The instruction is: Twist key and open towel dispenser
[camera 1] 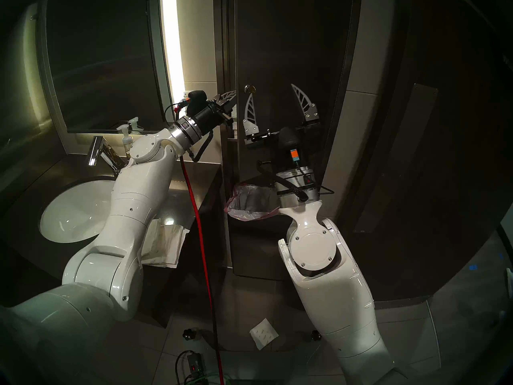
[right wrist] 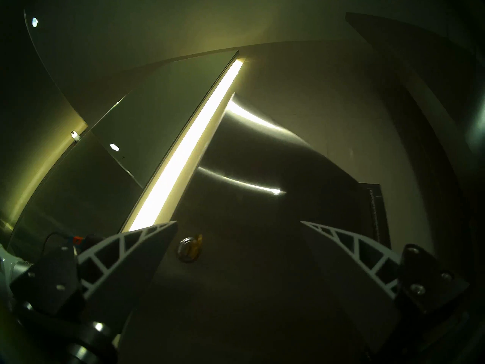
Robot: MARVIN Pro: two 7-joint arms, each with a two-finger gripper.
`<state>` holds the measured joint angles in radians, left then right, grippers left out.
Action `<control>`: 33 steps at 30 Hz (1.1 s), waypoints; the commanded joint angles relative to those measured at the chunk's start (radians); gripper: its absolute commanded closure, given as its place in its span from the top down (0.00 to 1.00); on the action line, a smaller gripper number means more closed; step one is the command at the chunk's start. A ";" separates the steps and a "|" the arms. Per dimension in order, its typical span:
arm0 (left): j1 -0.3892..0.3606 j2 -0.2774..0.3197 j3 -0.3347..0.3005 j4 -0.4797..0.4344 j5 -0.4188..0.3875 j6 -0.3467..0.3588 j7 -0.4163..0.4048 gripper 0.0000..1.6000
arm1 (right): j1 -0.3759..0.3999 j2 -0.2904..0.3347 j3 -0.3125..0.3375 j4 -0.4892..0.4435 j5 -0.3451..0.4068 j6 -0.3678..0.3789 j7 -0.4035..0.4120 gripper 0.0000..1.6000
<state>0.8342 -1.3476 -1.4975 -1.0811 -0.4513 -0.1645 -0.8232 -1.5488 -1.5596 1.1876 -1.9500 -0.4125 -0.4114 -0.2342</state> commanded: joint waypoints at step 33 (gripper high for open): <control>0.092 -0.009 -0.058 -0.177 0.023 0.092 0.130 0.00 | -0.479 0.170 0.114 -0.493 -0.077 0.118 -0.104 1.00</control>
<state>0.9003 -1.3740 -1.5416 -1.1803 -0.3944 -0.1007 -0.6533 -1.9574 -1.4064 1.3013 -2.4026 -0.4799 -0.3215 -0.3458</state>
